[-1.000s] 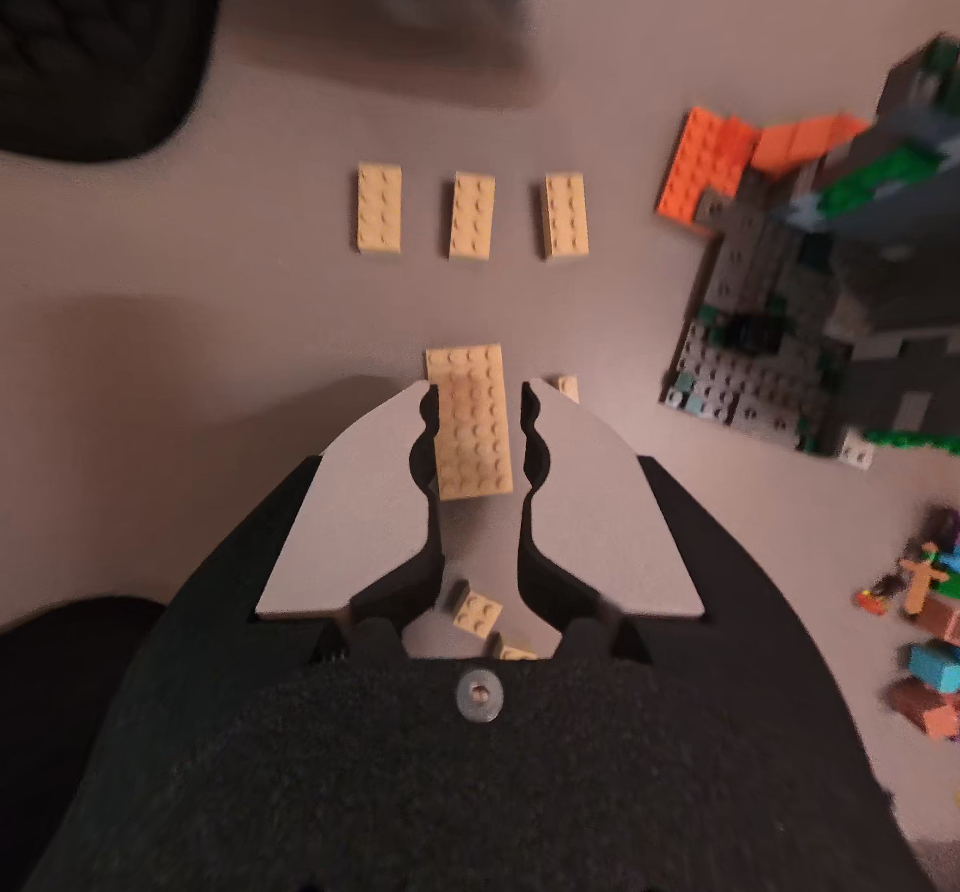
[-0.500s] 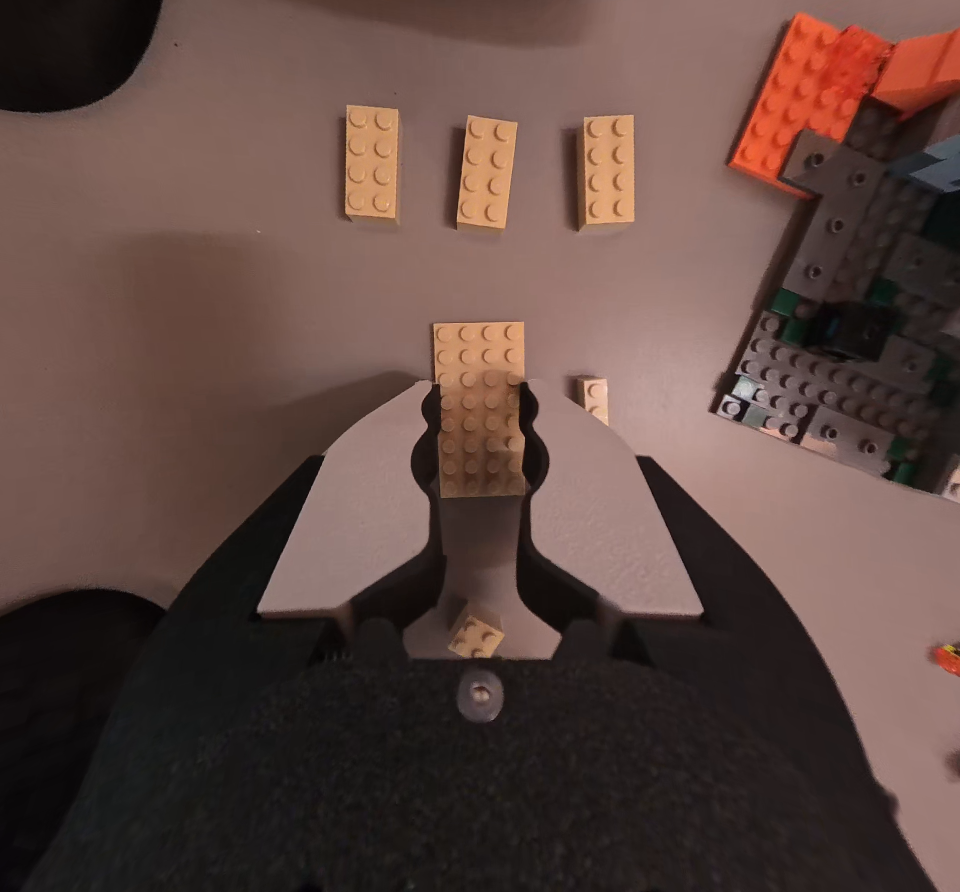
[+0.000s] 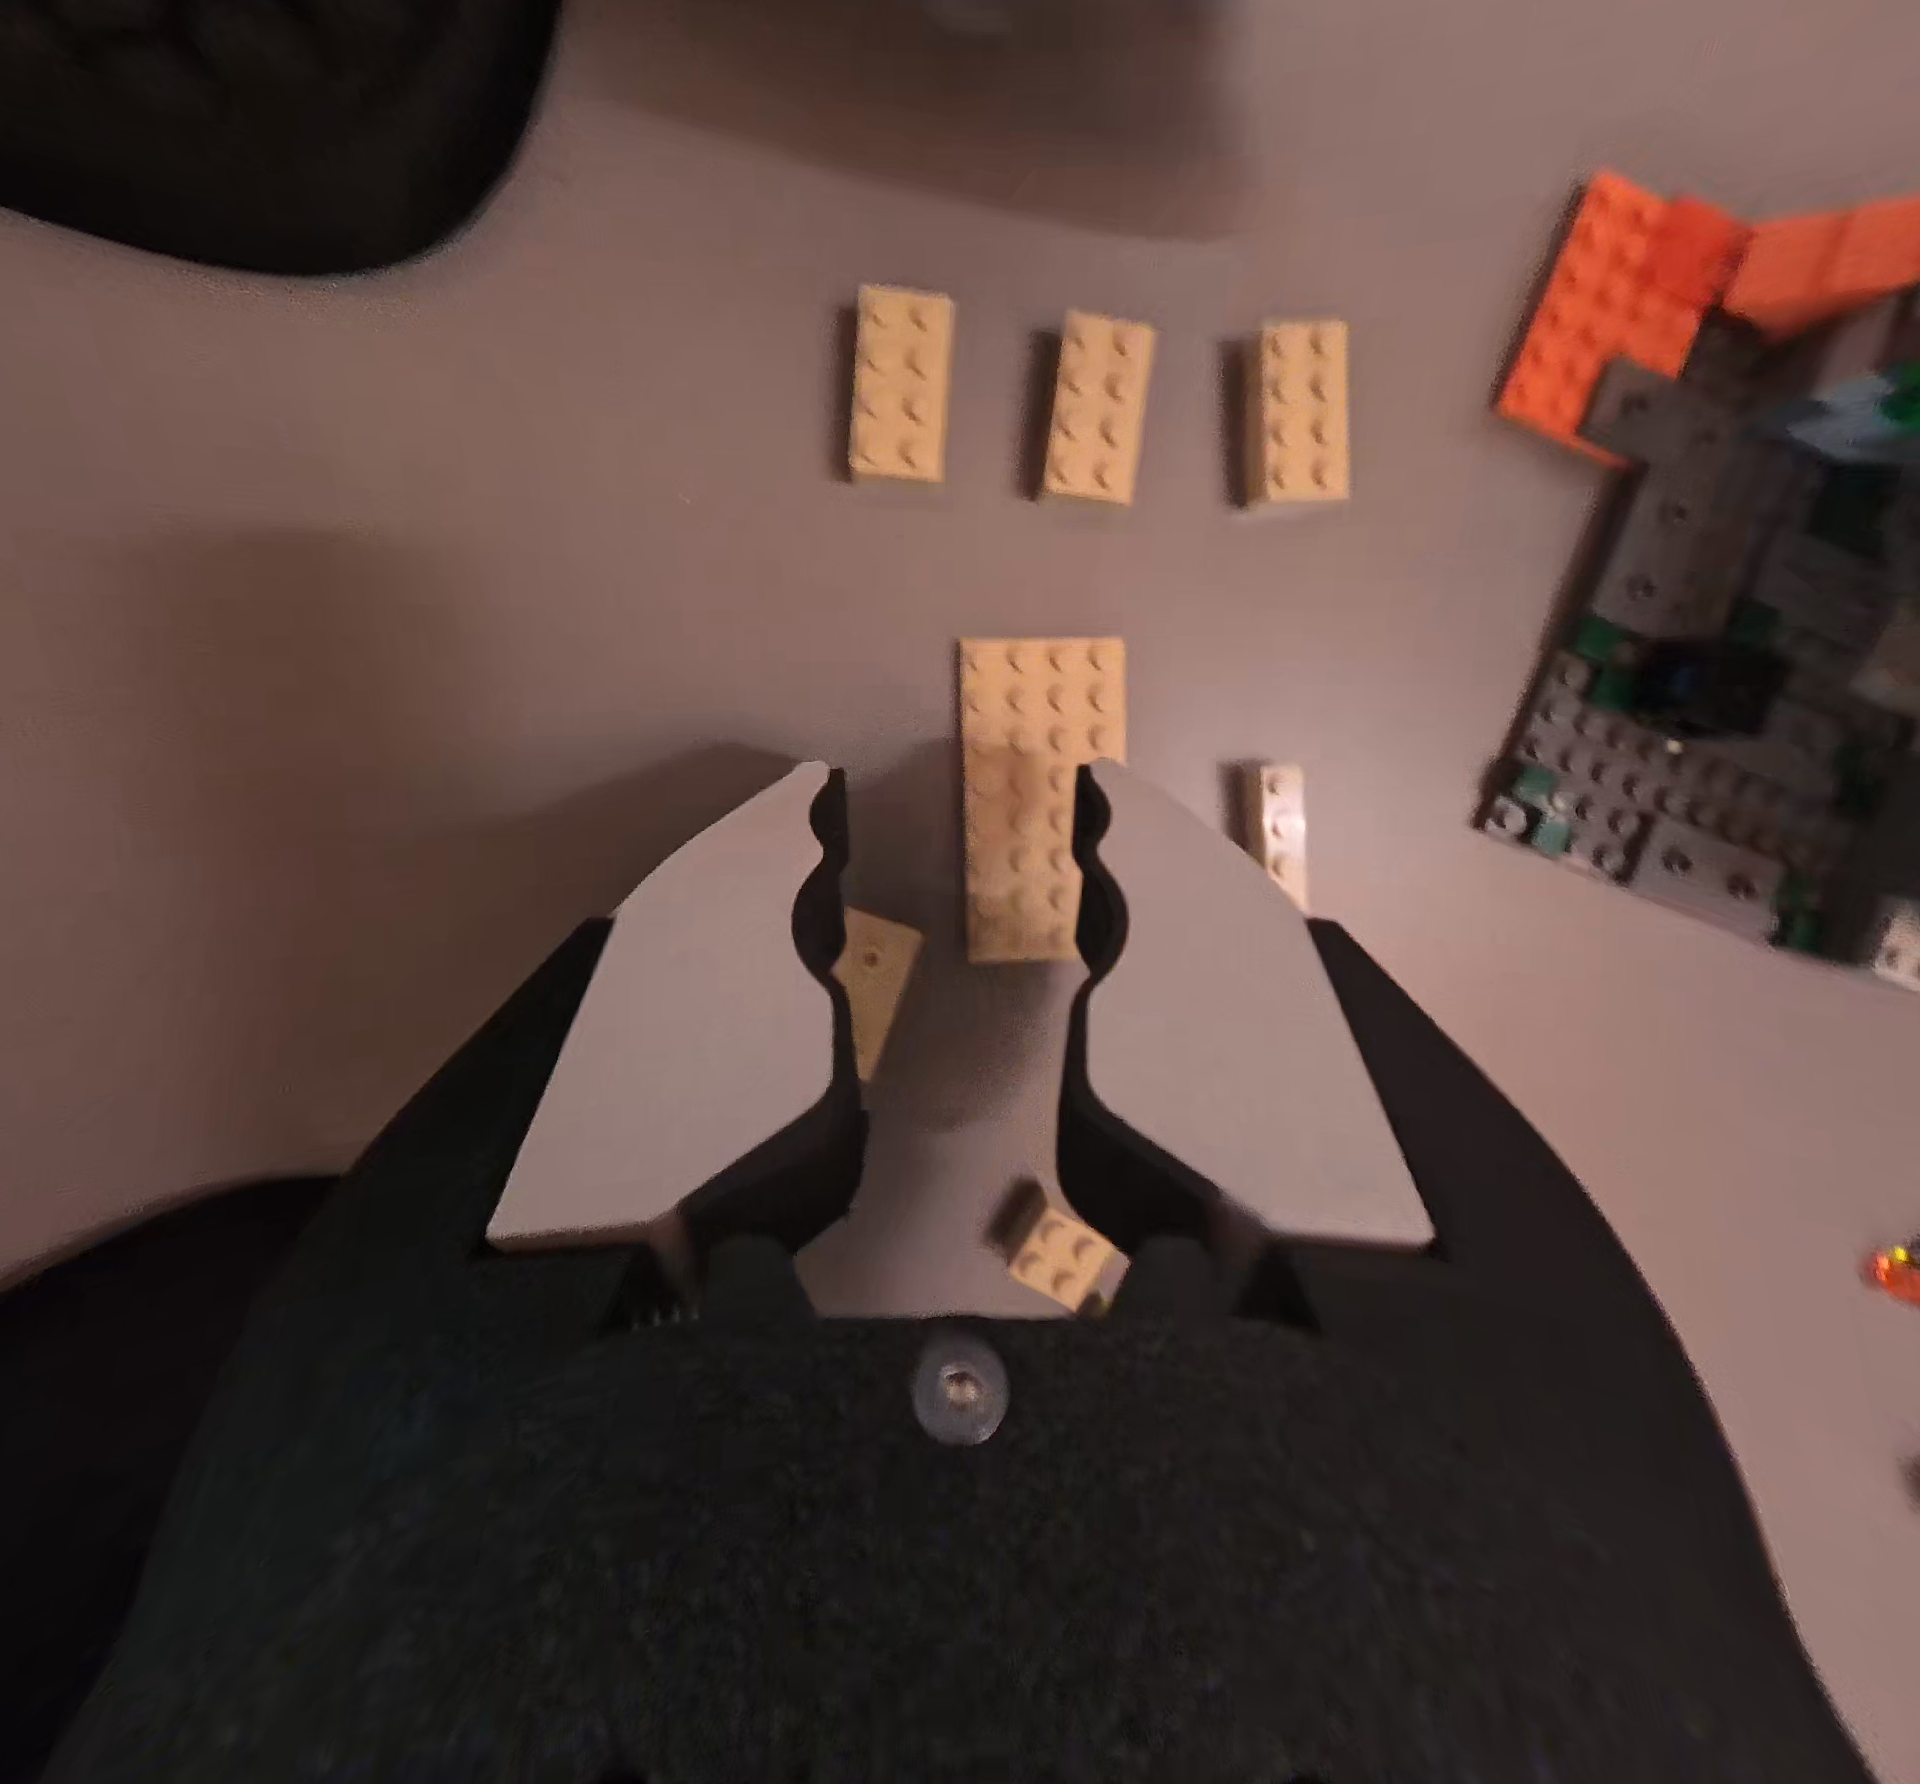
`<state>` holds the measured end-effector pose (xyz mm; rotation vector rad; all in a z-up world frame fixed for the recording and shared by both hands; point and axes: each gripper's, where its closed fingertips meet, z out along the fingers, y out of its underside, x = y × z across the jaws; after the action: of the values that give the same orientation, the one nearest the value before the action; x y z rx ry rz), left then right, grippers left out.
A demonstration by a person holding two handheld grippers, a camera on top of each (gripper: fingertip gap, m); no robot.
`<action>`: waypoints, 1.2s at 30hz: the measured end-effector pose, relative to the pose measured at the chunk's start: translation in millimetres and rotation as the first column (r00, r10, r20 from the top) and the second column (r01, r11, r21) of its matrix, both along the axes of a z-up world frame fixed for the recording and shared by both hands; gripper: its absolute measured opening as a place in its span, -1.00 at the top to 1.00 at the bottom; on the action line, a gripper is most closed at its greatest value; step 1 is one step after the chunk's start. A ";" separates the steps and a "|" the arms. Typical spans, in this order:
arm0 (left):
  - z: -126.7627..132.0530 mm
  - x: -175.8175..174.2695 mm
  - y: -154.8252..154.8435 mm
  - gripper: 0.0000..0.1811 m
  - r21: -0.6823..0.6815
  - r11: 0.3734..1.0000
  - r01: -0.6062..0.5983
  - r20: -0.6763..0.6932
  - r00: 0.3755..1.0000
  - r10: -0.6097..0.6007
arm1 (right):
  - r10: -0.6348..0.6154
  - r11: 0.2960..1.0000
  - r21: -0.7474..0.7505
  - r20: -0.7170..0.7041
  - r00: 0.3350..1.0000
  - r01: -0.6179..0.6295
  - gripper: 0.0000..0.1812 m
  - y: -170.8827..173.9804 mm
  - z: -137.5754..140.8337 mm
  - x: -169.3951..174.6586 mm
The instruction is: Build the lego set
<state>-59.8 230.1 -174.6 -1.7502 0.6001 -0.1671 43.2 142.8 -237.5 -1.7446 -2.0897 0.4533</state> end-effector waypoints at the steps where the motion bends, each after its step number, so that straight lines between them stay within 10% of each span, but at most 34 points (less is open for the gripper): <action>1: -0.5 0.5 0.0 1.00 -0.002 1.000 0.002 0.000 1.000 -0.002 | -0.020 1.000 -0.004 0.016 1.000 0.020 0.50 6.7 -2.3 4.1; 13: 1.6 2.9 -2.2 1.00 0.007 1.000 0.020 0.001 1.000 -0.020 | -0.020 0.993 -0.114 0.076 0.997 0.028 0.65 6.2 -15.2 6.3; 17: 14.1 27.5 -22.4 1.00 0.066 0.979 0.191 -0.018 0.982 -0.190 | -0.020 0.978 -0.207 0.023 1.000 0.025 0.65 -12.5 -5.6 4.7; 29: -8.5 106.3 -154.2 0.66 0.035 0.620 0.784 -0.178 0.616 -0.768 | 0.033 0.767 -0.633 -0.124 0.992 -0.105 0.65 -64.8 38.1 30.3; 36: -14.5 123.3 -157.4 0.94 0.070 0.644 0.762 -0.354 0.623 -0.698 | 0.096 0.711 -0.684 -0.140 0.985 -0.166 0.68 -75.0 45.5 23.7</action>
<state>63.5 72.7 -189.1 -1.2222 1.5070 -0.3995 66.9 67.8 -192.0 -1.8738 -2.1233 1.5067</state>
